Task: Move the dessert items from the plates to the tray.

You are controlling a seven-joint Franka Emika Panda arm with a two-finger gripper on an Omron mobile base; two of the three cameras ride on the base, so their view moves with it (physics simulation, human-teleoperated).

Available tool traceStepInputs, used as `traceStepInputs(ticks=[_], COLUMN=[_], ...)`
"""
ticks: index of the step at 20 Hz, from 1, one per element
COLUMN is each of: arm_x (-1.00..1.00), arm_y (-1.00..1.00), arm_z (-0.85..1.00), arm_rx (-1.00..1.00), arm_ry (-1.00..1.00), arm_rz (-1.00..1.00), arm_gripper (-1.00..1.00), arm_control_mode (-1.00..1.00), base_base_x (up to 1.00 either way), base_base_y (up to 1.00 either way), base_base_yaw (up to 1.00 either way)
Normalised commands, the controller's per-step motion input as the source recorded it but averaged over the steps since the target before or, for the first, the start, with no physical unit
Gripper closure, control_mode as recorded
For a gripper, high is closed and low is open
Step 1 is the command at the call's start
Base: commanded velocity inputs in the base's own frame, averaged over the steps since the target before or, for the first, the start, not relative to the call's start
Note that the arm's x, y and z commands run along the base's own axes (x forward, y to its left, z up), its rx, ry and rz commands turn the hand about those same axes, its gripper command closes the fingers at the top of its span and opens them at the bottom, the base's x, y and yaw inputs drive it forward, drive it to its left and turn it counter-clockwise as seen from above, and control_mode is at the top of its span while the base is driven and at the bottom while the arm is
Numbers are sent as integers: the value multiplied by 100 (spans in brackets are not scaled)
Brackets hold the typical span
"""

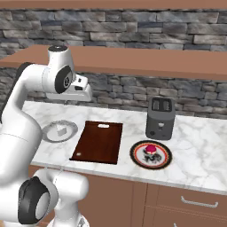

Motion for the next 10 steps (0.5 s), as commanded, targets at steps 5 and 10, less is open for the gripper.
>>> traceStepInputs(ticks=[5,10], arm_x=[-4,-8], arm_y=[0,11], arm_z=[-4,-26], arm_rx=[0,-2], arm_ry=[0,0], arm_rz=[4,25], arm_gripper=[-100,-100], arm_control_mode=[-100,-100], base_base_x=[0,0], base_base_y=[0,0], base_base_yaw=[0,0])
